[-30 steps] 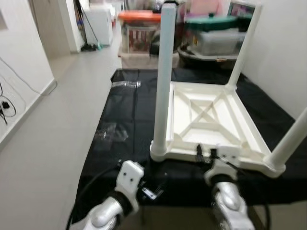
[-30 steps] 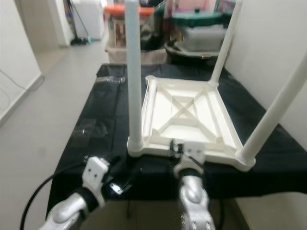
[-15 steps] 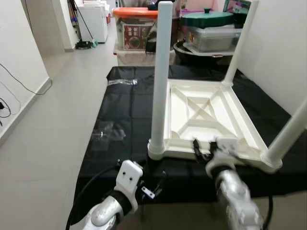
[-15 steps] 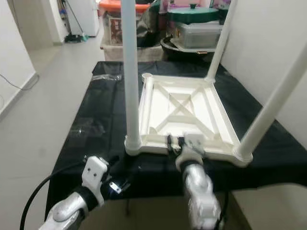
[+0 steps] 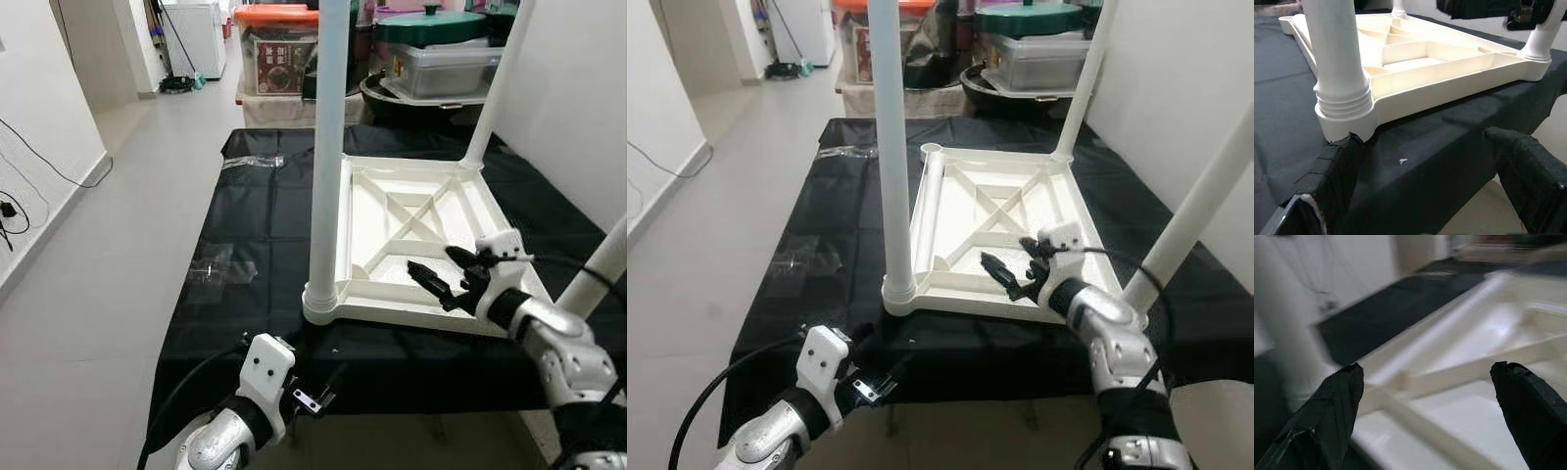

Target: Building children table

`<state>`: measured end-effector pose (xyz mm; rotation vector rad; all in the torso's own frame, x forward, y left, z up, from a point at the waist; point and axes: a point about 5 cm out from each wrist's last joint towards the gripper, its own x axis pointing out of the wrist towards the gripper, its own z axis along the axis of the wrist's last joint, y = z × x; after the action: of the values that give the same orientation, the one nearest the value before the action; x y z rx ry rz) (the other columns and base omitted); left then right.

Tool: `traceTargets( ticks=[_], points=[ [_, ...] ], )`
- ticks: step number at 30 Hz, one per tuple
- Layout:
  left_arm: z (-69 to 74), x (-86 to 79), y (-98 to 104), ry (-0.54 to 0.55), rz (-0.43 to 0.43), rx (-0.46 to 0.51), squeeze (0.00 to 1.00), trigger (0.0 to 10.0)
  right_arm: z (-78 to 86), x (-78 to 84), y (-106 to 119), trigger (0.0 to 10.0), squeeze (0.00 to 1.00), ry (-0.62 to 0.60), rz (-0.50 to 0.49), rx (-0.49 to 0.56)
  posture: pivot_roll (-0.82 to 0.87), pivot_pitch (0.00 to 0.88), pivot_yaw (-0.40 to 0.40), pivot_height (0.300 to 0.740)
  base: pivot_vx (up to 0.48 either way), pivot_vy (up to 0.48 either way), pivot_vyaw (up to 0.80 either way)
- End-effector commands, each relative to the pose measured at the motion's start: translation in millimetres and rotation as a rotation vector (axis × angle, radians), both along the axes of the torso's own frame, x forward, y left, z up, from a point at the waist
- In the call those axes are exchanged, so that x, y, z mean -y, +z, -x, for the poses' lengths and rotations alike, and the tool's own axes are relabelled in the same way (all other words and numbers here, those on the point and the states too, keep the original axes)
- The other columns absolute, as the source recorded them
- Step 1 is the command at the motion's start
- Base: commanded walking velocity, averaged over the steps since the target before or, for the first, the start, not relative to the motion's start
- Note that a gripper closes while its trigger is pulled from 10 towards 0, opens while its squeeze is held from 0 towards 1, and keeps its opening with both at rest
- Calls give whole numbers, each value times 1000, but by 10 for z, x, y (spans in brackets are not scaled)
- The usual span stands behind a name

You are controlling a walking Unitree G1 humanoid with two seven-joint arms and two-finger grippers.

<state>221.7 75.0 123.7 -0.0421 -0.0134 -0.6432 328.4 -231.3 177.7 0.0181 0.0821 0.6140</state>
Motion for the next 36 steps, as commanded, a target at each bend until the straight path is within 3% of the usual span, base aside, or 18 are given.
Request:
traceTargets(
  ticks=[1,4,7,13,29,34,35,36],
  points=[
    [22,-4,7,3,-6,5,0,10000,-60,-105,140,10000,0,147,-53,6,105,77,-38,740,0,0,0],
    [35,-6,37,8,1,22,0,10000,-119,-197,239,10000,0,225,-73,28,113,86,-42,740,0,0,0],
    [77,-58,108,74,11,61,0,10000,-243,-495,360,10000,0,389,-70,63,129,106,-51,740,0,0,0],
    [129,-108,138,136,3,71,0,10000,-330,-762,354,10000,0,507,-35,63,145,135,-69,740,0,0,0],
    [179,-67,150,128,12,50,0,10000,-488,-1164,437,10000,0,556,-40,104,144,155,-79,740,0,0,0],
    [183,-56,151,127,12,47,0,10000,-505,-1218,444,10000,0,562,-50,111,146,154,-83,740,0,0,0],
    [183,-54,151,128,12,46,0,10000,-509,-1232,436,7020,0,567,-45,109,146,155,-84,740,0,0,0],
    [183,-54,151,128,12,46,0,10000,-509,-1232,436,7020,0,567,-45,109,146,155,-84,740,0,0,0]
  ],
)
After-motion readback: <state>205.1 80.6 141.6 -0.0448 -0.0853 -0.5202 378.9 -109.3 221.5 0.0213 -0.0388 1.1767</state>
